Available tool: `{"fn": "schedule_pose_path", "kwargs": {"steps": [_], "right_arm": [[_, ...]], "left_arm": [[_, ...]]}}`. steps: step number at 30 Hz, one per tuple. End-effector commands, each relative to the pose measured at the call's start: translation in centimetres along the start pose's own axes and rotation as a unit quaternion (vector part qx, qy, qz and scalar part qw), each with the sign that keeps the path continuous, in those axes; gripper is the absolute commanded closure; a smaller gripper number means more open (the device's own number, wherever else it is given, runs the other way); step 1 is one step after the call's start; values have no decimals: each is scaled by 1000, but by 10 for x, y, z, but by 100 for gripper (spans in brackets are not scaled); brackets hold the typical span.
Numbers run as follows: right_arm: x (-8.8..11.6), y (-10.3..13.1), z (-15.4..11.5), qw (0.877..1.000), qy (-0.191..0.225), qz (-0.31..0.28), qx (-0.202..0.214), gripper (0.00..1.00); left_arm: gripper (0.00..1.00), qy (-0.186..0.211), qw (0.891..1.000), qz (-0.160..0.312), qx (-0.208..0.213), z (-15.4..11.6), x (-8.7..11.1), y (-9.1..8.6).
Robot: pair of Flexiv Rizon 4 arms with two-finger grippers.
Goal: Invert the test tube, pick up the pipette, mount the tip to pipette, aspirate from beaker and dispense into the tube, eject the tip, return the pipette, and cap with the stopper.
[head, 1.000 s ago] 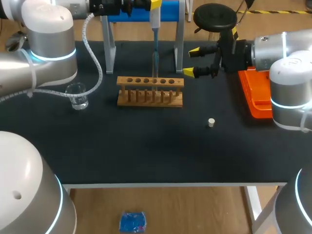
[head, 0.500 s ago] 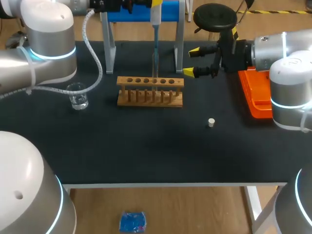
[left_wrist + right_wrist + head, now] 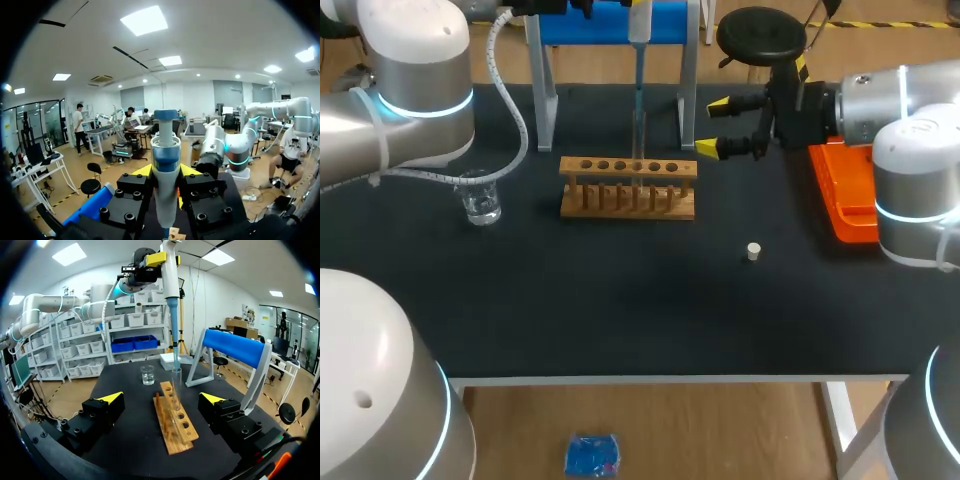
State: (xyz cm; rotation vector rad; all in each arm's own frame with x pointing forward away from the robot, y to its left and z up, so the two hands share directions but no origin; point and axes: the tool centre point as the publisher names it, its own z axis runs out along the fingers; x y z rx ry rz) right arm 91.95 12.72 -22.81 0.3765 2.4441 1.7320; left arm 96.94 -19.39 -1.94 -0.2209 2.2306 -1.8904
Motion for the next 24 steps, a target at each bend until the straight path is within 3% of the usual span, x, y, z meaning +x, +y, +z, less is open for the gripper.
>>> {"fn": "schedule_pose_path", "kwargs": {"steps": [1,14,24], "right_arm": [[1,0,0,1000,-1,0,0,0],[1,0,0,1000,-1,0,0,0],[1,0,0,1000,-1,0,0,0]], "left_arm": [[100,-3,1000,2,-2,0,2,-5],[100,-3,1000,12,-5,-4,6,-21],[100,-22,999,24,-8,-52,9,-37]]}}
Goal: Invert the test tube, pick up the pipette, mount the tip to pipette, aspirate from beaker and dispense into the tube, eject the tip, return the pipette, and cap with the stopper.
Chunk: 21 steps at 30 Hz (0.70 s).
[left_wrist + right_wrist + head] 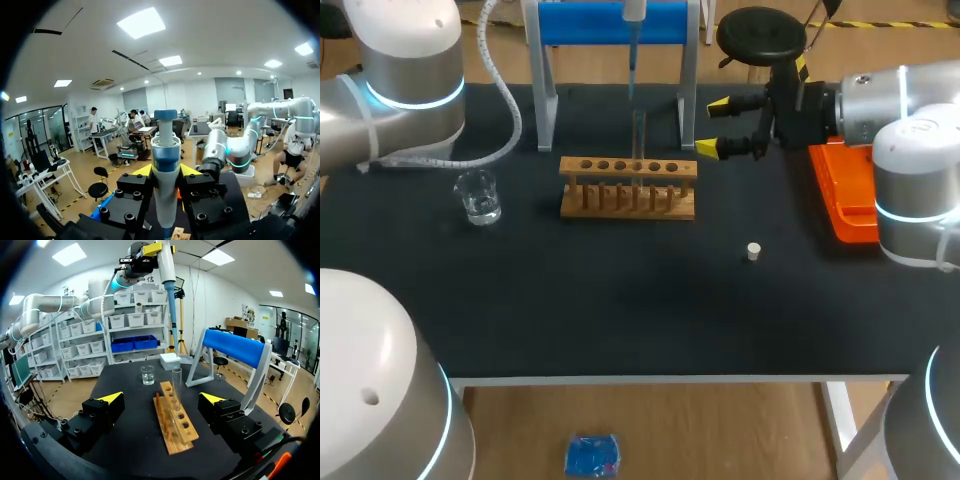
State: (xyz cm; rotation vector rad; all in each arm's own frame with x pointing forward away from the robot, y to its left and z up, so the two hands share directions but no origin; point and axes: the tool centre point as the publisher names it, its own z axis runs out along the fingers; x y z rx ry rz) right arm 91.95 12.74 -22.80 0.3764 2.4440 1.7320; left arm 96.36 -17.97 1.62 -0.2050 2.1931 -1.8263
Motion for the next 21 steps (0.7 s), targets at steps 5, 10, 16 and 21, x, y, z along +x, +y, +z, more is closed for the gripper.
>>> {"fn": "schedule_pose_path", "kwargs": {"steps": [5,10,16,21], "right_arm": [[1,-1,0,1000,-1,0,0,0],[1,-1,0,1000,-1,0,0,0],[1,-1,0,1000,-1,0,0,0],[1,-1,0,1000,-1,0,0,0]], "left_arm": [[100,-14,1000,-7,1,-78,16,13],[100,-6,1000,-5,-6,-101,44,48],[100,62,998,-7,-13,-83,87,85],[100,95,995,-9,8,-59,117,99]]}}
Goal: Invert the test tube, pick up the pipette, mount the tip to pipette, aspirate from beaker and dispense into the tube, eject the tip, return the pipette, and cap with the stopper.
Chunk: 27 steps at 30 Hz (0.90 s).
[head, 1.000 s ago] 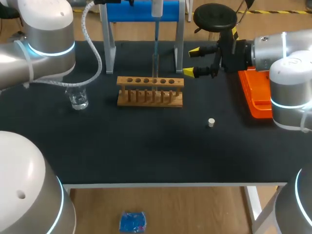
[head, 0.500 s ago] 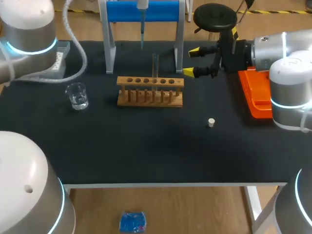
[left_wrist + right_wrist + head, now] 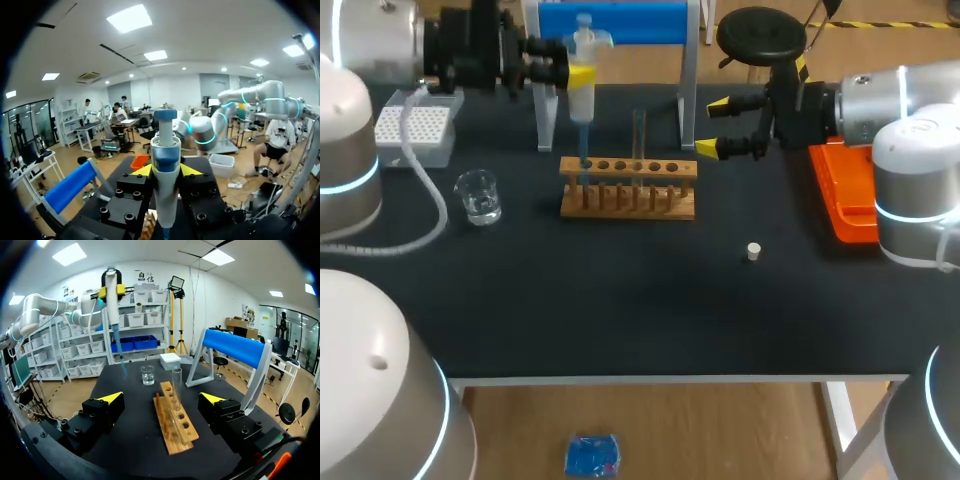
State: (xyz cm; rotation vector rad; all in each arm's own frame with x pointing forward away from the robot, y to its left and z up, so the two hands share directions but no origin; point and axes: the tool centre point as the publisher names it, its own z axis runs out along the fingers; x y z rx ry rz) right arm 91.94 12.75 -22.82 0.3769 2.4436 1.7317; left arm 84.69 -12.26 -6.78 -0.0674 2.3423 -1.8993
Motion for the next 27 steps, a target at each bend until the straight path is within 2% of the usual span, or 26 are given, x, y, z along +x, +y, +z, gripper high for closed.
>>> {"fn": "schedule_pose_path", "kwargs": {"steps": [1,2,4,6,11,13,15,20,23,27], "right_arm": [[0,0,0,1000,-1,0,0,0],[0,0,0,1000,-1,0,0,0],[0,0,0,1000,-1,0,0,0],[0,0,0,1000,-1,0,0,0],[0,0,0,1000,-1,0,0,0],[0,0,0,1000,-1,0,0,0],[0,0,0,1000,-1,0,0,0],[0,0,0,1000,-1,0,0,0],[0,0,0,1000,-1,0,0,0],[0,0,0,1000,-1,0,0,0]], "left_arm": [[100,10,1000,3,25,24,13,16],[100,19,999,2,33,30,17,18],[100,28,1000,1,11,41,23,22],[100,38,999,1,27,49,28,25],[100,43,998,11,39,67,31,33],[100,35,998,9,48,71,30,37],[100,18,999,5,38,73,27,41],[100,-14,998,3,63,74,24,44],[100,-40,997,-4,63,74,23,46],[100,-48,997,-15,52,75,24,50]]}}
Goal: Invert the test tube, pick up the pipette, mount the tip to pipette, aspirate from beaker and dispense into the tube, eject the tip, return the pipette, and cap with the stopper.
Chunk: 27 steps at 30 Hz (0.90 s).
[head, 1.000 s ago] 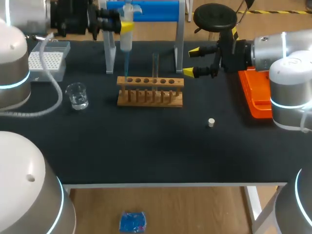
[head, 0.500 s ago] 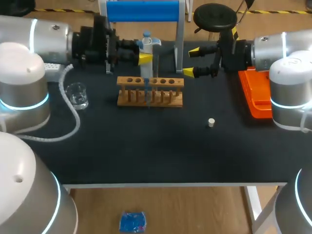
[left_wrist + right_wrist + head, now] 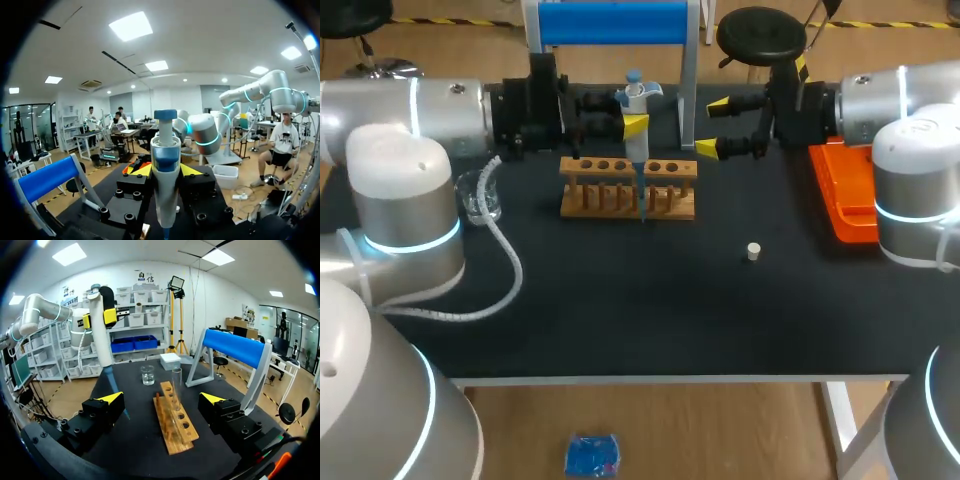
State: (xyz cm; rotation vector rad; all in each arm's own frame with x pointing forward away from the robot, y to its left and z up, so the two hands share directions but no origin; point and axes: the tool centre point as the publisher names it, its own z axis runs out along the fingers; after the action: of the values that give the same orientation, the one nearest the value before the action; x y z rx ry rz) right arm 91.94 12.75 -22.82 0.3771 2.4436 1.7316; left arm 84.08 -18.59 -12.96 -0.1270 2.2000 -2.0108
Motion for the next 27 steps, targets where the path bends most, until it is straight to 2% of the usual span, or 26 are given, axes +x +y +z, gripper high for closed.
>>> {"fn": "schedule_pose_path", "kwargs": {"steps": [1,3,7,27], "right_arm": [[0,0,0,1000,-1,0,0,0],[0,0,0,1000,-1,0,0,0],[0,0,0,1000,-1,0,0,0],[0,0,0,1000,-1,0,0,0]], "left_arm": [[100,-22,1000,-5,-4,1,7,4],[100,-27,999,-10,-15,1,8,6],[100,-34,999,-11,-8,0,8,6],[100,-23,999,-16,-34,5,12,9]]}}
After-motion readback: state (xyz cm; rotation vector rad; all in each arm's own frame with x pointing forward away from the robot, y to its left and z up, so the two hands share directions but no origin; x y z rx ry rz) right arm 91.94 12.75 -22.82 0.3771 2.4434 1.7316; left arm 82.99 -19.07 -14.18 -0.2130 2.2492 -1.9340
